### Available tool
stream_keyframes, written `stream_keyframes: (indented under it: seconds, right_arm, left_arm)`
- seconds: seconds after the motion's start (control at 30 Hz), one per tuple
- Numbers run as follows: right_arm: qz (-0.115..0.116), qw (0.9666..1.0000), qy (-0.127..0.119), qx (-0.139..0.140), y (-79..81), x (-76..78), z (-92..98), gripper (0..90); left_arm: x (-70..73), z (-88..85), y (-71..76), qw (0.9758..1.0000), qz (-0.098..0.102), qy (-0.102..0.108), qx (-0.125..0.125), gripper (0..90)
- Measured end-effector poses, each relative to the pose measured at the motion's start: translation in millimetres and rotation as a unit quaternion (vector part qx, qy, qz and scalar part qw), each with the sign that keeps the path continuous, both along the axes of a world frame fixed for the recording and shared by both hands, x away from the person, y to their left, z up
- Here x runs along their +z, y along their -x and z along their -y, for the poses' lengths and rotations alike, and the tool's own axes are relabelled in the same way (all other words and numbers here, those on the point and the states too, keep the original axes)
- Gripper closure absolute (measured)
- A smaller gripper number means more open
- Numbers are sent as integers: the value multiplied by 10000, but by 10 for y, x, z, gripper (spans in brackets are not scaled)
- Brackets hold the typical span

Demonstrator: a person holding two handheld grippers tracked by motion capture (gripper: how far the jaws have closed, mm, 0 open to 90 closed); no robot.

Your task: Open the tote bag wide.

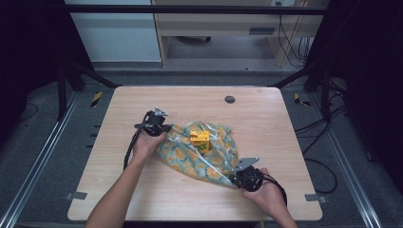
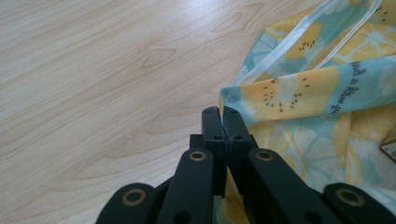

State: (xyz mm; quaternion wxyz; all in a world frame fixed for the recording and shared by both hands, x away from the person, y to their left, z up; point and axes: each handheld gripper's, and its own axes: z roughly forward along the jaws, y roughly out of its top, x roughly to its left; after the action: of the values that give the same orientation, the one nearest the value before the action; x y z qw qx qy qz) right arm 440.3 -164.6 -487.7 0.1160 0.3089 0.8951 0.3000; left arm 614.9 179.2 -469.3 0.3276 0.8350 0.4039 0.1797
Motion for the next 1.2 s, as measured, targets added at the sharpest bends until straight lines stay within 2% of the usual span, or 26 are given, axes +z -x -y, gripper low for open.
stream_keyframes:
  seconds: [0.67,0.77,0.8,0.83,0.93,1.0,1.07,1.1,1.17,1.2]
  right_arm:
    - [34,10000,-9,-36,9,19,46,900]
    - [108,9998,-140,-113,8,29,68,900]
    - [154,9996,-205,-135,4,33,75,900]
    - [213,9993,-276,-140,-2,37,85,881]
    - [392,9979,-472,-224,-19,75,89,738]
    - [514,9970,-514,-273,-17,122,75,646]
    - [567,9965,-552,-285,-14,147,66,621]
    - [665,9956,-599,-265,-2,201,49,558]
    - [682,9954,-624,-264,6,228,34,529]
    - [773,9949,-615,-223,8,289,18,472]
  left_arm:
    - [11,-44,33,10000,26,-50,12,897]
    - [15,-76,77,9999,40,99,-48,881]
    - [29,-81,98,9999,118,88,-41,857]
    - [50,-86,122,9998,190,101,14,815]
    - [106,-92,175,9993,306,197,9,708]
    - [224,-86,265,9983,563,155,-24,629]
    - [267,-89,293,9978,630,214,-32,581]
    - [350,-89,346,9969,731,275,-79,559]
    - [379,-86,365,9965,773,290,-94,525]
    - [454,-83,423,9956,853,343,-152,504]
